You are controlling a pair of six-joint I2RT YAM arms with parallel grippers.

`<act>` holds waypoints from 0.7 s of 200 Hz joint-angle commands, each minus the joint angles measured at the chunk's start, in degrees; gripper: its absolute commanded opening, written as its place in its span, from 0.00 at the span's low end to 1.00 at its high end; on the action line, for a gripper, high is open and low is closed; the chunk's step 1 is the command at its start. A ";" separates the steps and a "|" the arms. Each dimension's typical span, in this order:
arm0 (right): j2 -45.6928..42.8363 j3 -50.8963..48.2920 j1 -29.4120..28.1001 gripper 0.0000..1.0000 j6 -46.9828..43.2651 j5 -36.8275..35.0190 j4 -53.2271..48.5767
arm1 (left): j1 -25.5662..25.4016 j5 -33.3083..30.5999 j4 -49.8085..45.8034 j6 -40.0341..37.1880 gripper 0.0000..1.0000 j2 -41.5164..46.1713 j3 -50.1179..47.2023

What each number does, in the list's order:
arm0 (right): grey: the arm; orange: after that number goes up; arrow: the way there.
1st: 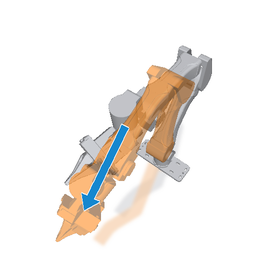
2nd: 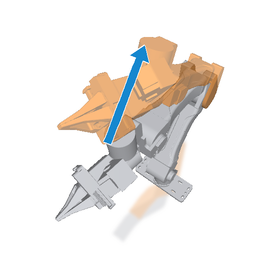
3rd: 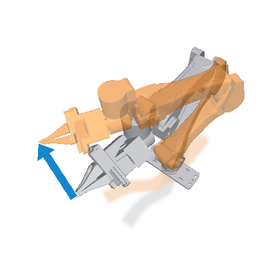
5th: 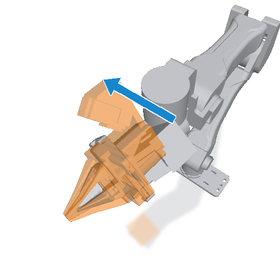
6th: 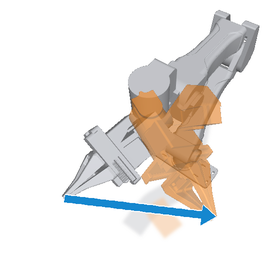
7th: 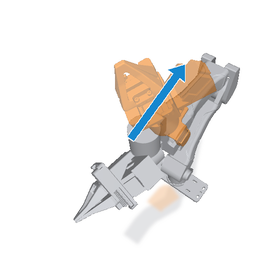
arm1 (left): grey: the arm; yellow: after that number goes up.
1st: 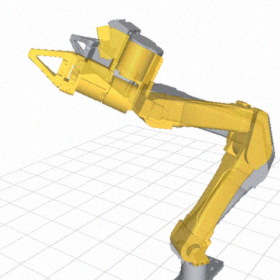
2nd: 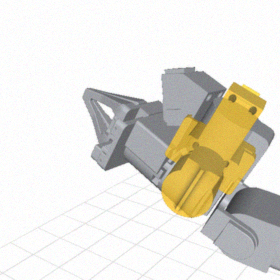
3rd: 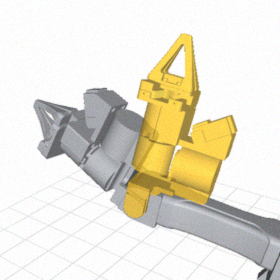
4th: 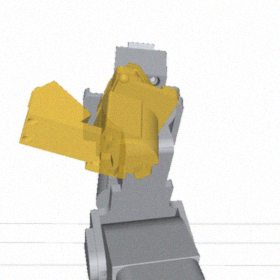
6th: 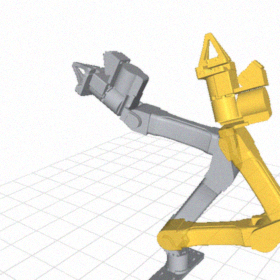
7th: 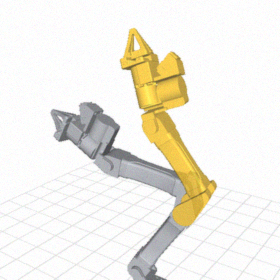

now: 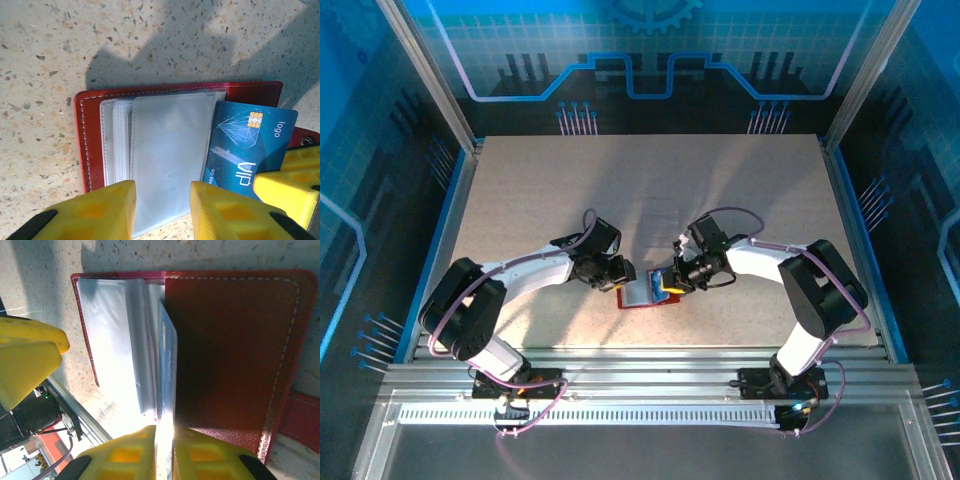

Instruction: Take the credit cards out of the card holder

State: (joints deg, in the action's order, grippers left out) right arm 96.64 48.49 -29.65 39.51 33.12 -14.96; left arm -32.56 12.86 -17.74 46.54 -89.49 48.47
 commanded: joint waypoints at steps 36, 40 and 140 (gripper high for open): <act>-2.57 1.52 -0.83 0.13 -0.11 -3.28 -4.66 | 1.15 0.23 -0.62 -0.49 0.35 1.61 -1.33; -2.68 1.55 -0.80 0.12 -0.15 -3.36 -4.87 | 1.18 0.25 -0.55 -0.48 0.35 1.60 -1.31; -7.45 3.32 -2.66 0.07 0.05 -7.39 -7.62 | 1.64 0.64 -0.02 -0.75 0.36 2.30 -1.20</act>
State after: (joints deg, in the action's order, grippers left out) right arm 92.29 48.97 -32.21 40.49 28.14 -18.31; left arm -31.48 12.88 -17.69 46.52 -89.17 47.72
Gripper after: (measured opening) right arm 0.077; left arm 0.355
